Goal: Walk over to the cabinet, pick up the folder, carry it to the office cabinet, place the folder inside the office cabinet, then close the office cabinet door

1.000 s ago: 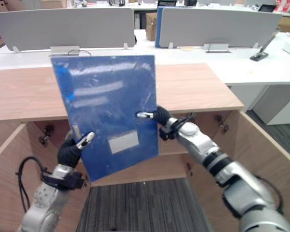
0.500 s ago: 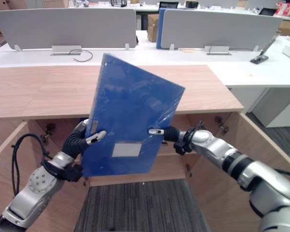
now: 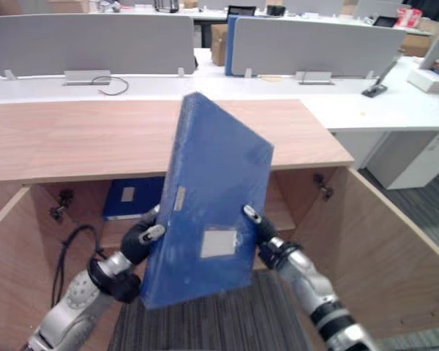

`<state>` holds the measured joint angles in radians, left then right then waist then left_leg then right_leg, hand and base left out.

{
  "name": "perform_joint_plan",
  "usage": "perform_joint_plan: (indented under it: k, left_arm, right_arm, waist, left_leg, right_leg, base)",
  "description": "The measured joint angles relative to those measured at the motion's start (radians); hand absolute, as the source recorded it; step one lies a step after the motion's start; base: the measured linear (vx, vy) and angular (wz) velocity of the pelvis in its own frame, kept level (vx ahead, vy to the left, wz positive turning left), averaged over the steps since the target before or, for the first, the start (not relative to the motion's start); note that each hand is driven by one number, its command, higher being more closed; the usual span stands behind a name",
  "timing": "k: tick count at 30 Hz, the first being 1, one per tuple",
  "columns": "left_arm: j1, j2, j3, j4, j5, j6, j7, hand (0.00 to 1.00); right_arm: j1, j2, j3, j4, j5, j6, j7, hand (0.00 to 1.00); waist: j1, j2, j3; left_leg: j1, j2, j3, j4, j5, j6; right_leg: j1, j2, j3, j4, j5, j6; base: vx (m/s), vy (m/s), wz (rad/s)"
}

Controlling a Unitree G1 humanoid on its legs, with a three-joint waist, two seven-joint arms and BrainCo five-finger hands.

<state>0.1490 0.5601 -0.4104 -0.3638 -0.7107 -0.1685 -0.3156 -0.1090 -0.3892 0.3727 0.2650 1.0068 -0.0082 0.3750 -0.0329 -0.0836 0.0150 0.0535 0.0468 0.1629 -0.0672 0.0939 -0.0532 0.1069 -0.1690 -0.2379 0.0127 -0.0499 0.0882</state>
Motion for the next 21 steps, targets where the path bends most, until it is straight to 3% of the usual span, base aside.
perform_joint_plan:
  k: [4, 7, 10, 14, 16, 21]
  left_arm:
    - [0.031, -0.021, 0.010, 0.178, -0.060, 0.024, -0.094, 0.00]
    - [0.057, -0.069, 0.040, 0.419, -0.071, 0.084, -0.136, 0.00]
    - [0.075, -0.119, 0.080, 0.664, -0.041, 0.134, -0.137, 0.00]
    - [0.082, -0.223, 0.203, 1.044, 0.034, 0.177, -0.105, 0.00]
    - [0.079, -0.282, 0.308, 1.251, 0.092, 0.182, -0.053, 0.00]
    - [0.067, -0.354, 0.515, 1.463, 0.218, 0.176, 0.030, 0.00]
  right_arm:
    - [0.124, 0.043, -0.020, 0.000, 0.004, 0.013, -0.024, 1.00]
    - [0.209, 0.101, -0.108, 0.003, -0.006, 0.012, -0.035, 1.00]
    - [0.250, 0.172, -0.190, 0.003, 0.028, 0.002, -0.037, 1.00]
    - [0.285, 0.270, -0.249, 0.017, 0.081, -0.029, -0.064, 1.00]
    - [0.307, 0.306, -0.263, 0.067, 0.081, -0.029, -0.076, 1.00]
    - [0.361, 0.347, -0.276, 0.160, 0.080, -0.024, -0.105, 1.00]
  waist:
    - [-0.007, -0.001, -0.016]
    - [-0.032, 0.004, -0.024]
    - [-0.039, 0.004, -0.025]
    - [-0.049, 0.004, -0.025]
    - [-0.053, 0.009, -0.024]
    - [-0.054, 0.014, -0.018]
  left_leg:
    - [0.003, 0.011, 0.017, -0.007, 0.001, -0.001]
    - [0.003, 0.013, 0.019, -0.010, 0.001, -0.002]
    - [0.003, 0.016, 0.047, -0.014, 0.000, -0.004]
    - [0.008, 0.016, 0.086, -0.015, -0.008, -0.014]
    - [0.028, 0.015, 0.108, -0.018, -0.023, -0.028]
    - [0.053, 0.013, 0.130, -0.018, -0.042, -0.029]
  right_leg:
    - [-0.011, 0.010, 0.022, -0.006, 0.005, -0.001]
    - [-0.015, 0.015, 0.029, -0.009, 0.011, -0.001]
    - [-0.034, 0.020, 0.063, -0.017, 0.025, -0.002]
    - [-0.052, 0.021, 0.115, -0.041, 0.050, 0.000]
    - [-0.051, 0.021, 0.142, -0.042, 0.054, 0.003]
    - [-0.052, 0.024, 0.187, -0.044, 0.062, 0.006]
  base:
    - [-0.01, 0.000, -0.17]
    - [0.00, -0.003, -0.10]
    - [-0.03, 0.020, -0.32]
    - [-0.04, 0.037, -0.40]
    - [-0.03, 0.037, -0.37]
    - [-0.02, 0.021, -0.30]
